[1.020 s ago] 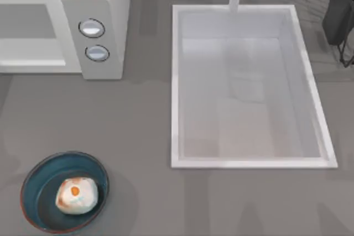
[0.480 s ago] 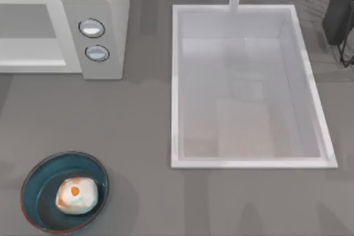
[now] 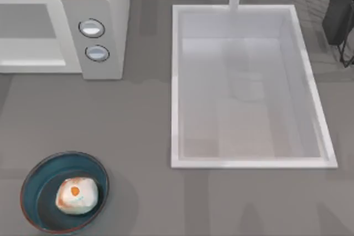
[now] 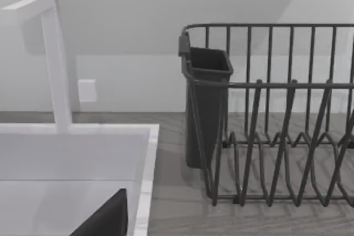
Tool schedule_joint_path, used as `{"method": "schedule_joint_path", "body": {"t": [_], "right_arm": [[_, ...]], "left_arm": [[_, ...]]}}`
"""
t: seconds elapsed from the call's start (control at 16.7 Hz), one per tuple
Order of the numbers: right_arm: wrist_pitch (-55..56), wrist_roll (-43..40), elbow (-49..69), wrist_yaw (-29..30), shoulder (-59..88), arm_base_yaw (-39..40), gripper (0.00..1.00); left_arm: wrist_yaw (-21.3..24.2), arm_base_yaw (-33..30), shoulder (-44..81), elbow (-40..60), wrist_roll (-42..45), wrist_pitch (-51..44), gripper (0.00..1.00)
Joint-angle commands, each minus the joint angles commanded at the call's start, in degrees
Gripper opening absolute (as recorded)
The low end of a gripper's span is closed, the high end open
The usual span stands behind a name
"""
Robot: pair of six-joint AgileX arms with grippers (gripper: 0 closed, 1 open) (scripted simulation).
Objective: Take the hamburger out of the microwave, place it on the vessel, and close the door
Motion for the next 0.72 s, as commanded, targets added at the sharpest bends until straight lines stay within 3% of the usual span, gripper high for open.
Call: {"method": "schedule_joint_path", "body": {"t": [0.48, 0.72], "right_arm": [[0.0, 0.0, 0.0, 0.0, 0.0, 0.0, 1.0], [0.0, 0.0, 0.0, 0.0, 0.0, 0.0, 1.0]], "left_arm": [[0.54, 0.43, 4.44, 1.06, 0.21, 3.74, 0.0], [0.56, 2.66, 10.7, 7.25, 5.51, -2.27, 0.0]]}}
